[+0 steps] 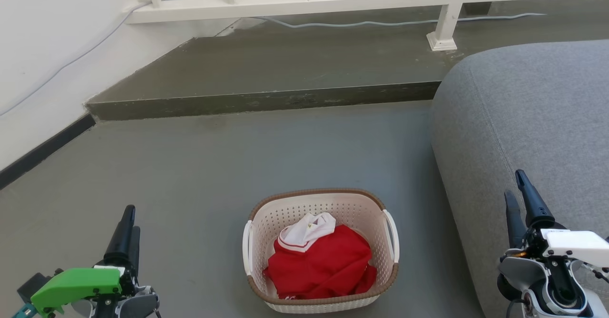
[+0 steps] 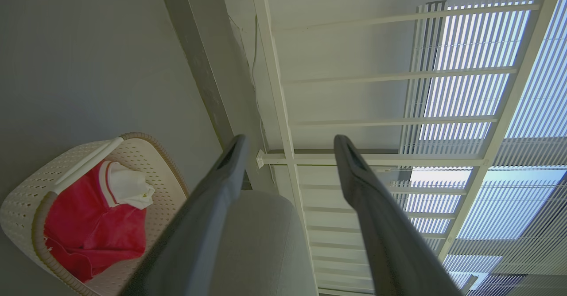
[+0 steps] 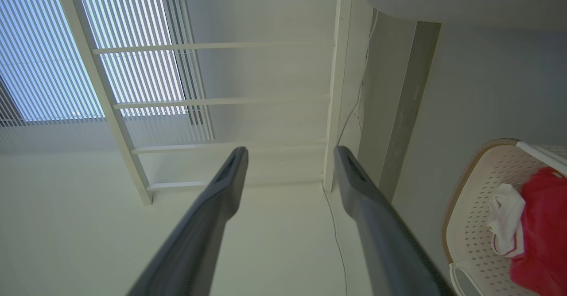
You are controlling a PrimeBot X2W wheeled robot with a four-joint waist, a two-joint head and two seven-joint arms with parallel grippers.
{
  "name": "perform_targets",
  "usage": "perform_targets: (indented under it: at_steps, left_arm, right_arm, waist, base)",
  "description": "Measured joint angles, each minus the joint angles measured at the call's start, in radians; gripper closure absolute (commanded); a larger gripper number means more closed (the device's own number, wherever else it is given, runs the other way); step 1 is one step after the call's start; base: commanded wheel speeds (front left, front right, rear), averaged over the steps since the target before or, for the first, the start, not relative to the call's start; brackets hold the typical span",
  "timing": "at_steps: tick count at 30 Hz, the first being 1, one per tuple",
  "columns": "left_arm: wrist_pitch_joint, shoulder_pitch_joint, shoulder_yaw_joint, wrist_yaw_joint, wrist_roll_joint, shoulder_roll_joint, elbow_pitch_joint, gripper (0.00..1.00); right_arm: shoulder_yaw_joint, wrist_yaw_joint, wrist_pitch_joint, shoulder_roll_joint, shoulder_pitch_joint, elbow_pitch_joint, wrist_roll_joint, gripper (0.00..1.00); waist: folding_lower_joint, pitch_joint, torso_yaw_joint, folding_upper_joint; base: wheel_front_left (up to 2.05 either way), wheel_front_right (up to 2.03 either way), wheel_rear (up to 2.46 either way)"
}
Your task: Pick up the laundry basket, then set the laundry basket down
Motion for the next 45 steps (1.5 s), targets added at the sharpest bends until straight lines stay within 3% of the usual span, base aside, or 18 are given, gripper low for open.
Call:
perform_targets:
  at_steps: [18,33,45]
  left_arm:
    - [-0.068,-0.006,-0.072,0.000,0.193,0.035,-0.027,0.00]
    - [-0.120,-0.014,-0.103,0.013,0.484,0.063,-0.059,0.00]
    - [-0.162,-0.016,-0.155,0.064,0.720,0.069,-0.069,0.00]
  right_arm:
    - [0.078,0.000,-0.075,-0.051,-0.004,-0.046,-0.175,0.00]
    - [0.113,0.000,-0.128,-0.097,-0.015,-0.058,-0.435,0.00]
    - [0.160,-0.009,-0.168,-0.114,-0.026,-0.088,-0.668,0.00]
  waist:
    - [0.0000,0.003,-0.003,0.0000]
    - [0.0000,0.004,-0.007,0.0000]
    - [0.0000,0.006,-0.009,0.0000]
  base:
    - [0.00,0.00,0.00]
    - [0.00,0.00,0.00]
    - [0.00,0.00,0.00]
